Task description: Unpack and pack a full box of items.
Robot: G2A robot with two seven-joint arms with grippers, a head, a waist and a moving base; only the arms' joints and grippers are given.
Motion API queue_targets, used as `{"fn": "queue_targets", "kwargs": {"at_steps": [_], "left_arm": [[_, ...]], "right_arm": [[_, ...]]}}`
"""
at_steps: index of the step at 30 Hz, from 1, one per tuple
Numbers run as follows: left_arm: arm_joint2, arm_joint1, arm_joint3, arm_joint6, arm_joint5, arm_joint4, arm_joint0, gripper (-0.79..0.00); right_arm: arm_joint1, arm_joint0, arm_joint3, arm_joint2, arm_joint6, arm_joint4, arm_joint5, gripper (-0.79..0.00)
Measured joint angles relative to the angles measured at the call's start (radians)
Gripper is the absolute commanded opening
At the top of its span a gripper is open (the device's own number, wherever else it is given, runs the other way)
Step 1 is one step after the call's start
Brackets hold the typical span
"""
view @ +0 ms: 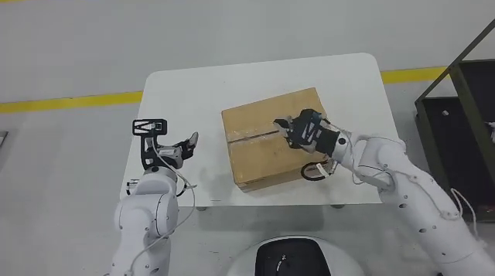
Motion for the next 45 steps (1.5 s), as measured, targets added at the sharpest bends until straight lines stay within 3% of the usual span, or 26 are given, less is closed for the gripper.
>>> {"fn": "queue_targets", "kwargs": {"at_steps": [6,13,34,40,45], "left_arm": [[-0.011,0.0,-0.011,0.0,0.004,0.003,0.011,0.0],[-0.012,0.0,-0.007,0.002,0.006,0.002,0.023,0.0],[0.031,-0.003,0.02,0.0,-0.029,0.006,-0.02,0.0],[0.031,-0.003,0.007,-0.001,-0.032,0.008,-0.015,0.0],[0.03,-0.003,-0.011,0.01,-0.032,0.012,-0.005,0.0]], "right_arm": [[-0.061,0.172,0.219,-0.206,0.0,-0.026,0.058,-0.785],[-0.065,0.19,0.311,-0.183,0.0,0.014,0.069,-0.785],[0.056,-0.148,0.019,0.291,0.092,0.03,0.032,-0.785],[0.066,-0.256,-0.022,0.417,-0.07,0.046,0.146,-0.785],[0.059,-0.324,0.057,0.381,-0.185,0.019,0.21,-0.785]]}}
